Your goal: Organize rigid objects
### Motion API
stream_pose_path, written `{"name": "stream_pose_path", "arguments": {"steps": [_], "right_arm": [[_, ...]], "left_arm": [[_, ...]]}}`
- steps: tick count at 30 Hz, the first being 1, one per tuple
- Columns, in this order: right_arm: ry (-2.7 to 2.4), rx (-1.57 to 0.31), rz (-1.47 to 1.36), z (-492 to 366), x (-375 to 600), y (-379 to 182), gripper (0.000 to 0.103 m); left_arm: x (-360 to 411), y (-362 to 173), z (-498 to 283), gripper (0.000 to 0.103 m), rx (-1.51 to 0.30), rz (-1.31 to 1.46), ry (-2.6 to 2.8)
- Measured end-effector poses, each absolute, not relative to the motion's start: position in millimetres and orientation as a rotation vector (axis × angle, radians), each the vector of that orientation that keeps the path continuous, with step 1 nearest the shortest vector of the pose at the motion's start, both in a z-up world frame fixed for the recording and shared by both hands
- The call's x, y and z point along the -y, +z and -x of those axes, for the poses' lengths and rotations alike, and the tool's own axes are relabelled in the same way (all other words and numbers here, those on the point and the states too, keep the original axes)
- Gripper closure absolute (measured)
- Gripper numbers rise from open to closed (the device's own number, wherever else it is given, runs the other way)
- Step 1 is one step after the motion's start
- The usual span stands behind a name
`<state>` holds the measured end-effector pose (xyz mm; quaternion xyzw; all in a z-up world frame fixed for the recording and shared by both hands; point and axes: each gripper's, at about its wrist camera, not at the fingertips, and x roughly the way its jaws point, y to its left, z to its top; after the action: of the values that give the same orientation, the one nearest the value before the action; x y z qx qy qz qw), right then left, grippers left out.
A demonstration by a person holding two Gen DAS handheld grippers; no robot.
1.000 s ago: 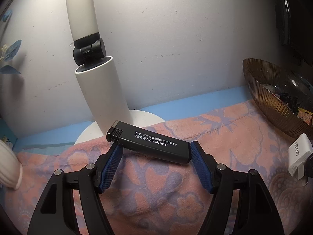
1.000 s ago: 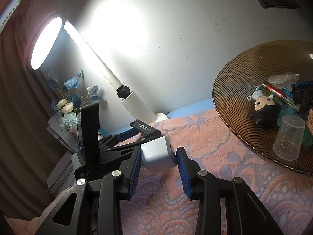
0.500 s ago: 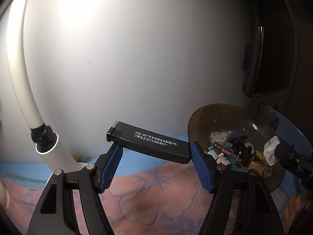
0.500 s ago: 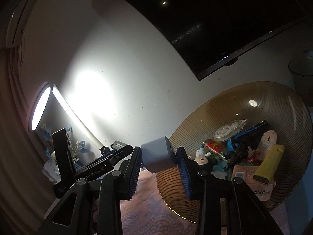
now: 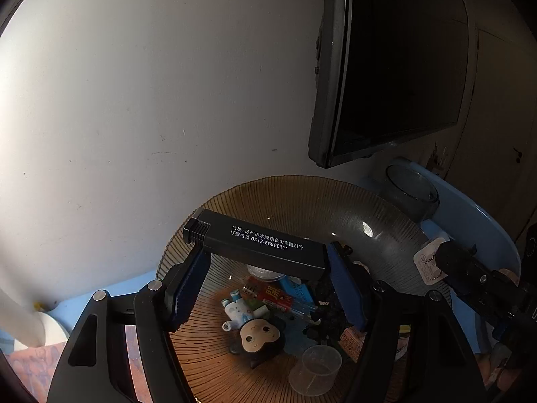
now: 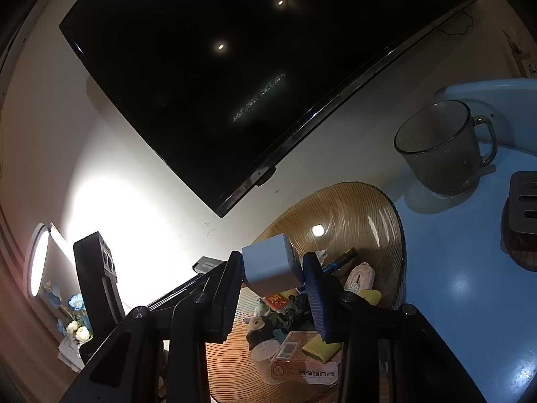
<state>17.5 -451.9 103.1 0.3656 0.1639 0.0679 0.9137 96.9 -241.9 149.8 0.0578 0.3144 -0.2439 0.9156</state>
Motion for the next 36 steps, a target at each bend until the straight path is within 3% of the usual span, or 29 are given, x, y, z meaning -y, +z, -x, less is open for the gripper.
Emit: {"name": "stream_pose_path", "arguments": {"steps": [2, 3, 5, 6, 7, 23, 29, 31, 36], "right_arm": [[0.13, -0.334, -0.748, -17.6, 452.2, 104.4, 0.066], [0.116, -0.334, -0.746, -17.6, 452.3, 105.0, 0.064], [0.101, -0.32, -0.764, -15.4, 455.0, 105.8, 0.038], [0.103, -0.304, -0.779, -13.1, 454.5, 105.8, 0.026], [0.111, -0.284, -0.793, -9.5, 457.4, 105.9, 0.021], [0.145, -0.306, -0.863, -12.5, 459.2, 102.2, 0.019], [0.251, -0.29, -0.787, -6.0, 431.4, 117.9, 0.009], [0.3, -0.295, -0.752, 3.2, 414.2, 126.1, 0.0], [0.41, -0.424, -0.569, 20.7, 348.1, 152.9, 0.0]], "left_arm": [[251.7, 147.2, -99.9, 0.031, -0.655, -0.117, -0.518], [255.8, 145.9, -101.8, 0.02, -0.658, -0.114, -0.528], [264.2, 144.9, -105.0, 0.004, -0.664, -0.116, -0.551], [267.5, 144.8, -106.6, 0.001, -0.673, -0.123, -0.552], [269.9, 145.4, -107.8, 0.001, -0.677, -0.134, -0.542], [176.8, 151.5, -104.2, 0.001, -0.73, -0.021, -0.406], [103.5, 167.7, -71.0, 0.001, -0.767, -0.013, -0.295], [74.5, 178.5, -51.7, 0.001, -0.778, 0.001, -0.251], [-1.9, 194.6, 5.8, 0.001, -0.785, 0.036, -0.097]]}}
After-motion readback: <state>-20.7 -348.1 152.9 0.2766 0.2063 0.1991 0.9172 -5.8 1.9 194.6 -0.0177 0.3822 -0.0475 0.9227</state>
